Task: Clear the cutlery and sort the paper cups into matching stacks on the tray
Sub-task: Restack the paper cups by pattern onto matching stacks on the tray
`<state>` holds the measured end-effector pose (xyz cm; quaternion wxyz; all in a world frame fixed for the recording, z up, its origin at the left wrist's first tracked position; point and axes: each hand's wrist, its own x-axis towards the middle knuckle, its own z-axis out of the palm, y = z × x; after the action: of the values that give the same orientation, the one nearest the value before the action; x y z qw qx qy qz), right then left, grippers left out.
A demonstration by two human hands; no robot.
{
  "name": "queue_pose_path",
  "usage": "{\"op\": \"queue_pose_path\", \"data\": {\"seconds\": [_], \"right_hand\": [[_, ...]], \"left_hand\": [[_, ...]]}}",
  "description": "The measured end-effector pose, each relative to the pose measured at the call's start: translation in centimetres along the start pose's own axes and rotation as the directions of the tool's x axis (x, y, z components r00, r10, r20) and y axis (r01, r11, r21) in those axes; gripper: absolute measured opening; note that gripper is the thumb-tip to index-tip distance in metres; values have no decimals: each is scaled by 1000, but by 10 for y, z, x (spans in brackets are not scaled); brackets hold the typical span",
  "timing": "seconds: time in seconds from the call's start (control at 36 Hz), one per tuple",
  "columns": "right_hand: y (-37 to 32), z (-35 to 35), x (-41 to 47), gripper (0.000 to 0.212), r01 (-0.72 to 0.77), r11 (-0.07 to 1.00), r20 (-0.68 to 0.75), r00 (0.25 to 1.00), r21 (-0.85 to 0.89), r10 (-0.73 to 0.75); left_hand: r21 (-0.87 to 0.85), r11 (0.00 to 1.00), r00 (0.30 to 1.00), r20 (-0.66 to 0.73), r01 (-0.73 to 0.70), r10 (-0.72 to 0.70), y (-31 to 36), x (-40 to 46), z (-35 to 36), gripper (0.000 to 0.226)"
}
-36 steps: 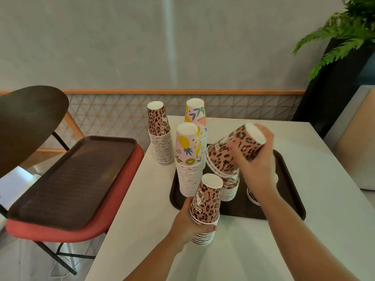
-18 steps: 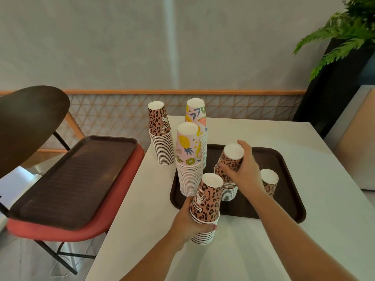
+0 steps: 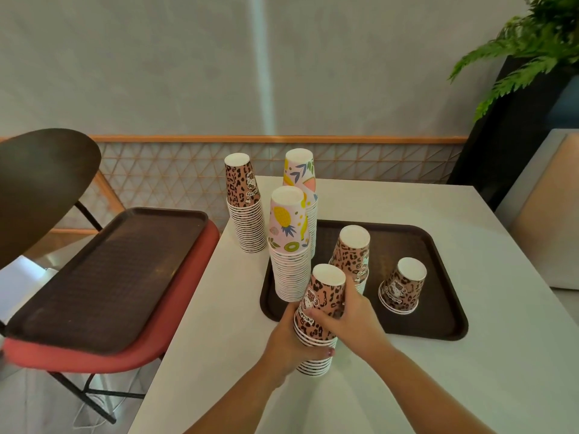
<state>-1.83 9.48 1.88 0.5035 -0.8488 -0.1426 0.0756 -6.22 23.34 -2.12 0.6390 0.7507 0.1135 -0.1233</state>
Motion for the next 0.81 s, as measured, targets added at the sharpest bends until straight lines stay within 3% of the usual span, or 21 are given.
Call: {"op": "queue_pose_path", "data": {"seconds": [0.36, 0.5, 0.64, 0.81], "right_hand": [[-25, -21, 10, 73, 76, 997, -208, 976, 20, -70], [-58, -50, 19, 75, 178, 980, -376, 917, 86, -134], [-70, -75, 36, 71, 257, 966, -544, 814, 22, -204], [-50, -76, 54, 72, 198, 978, -552, 809, -69, -203]], "left_hand": [[81, 997, 999, -38, 18, -15, -7, 0, 0, 88], [129, 991, 999, -38, 38, -33, -3, -1, 0, 80], [156, 986, 998, -31, 66, -62, -2, -1, 0, 86], [151, 986, 997, -29, 77, -73, 1, -1, 0, 86]]}}
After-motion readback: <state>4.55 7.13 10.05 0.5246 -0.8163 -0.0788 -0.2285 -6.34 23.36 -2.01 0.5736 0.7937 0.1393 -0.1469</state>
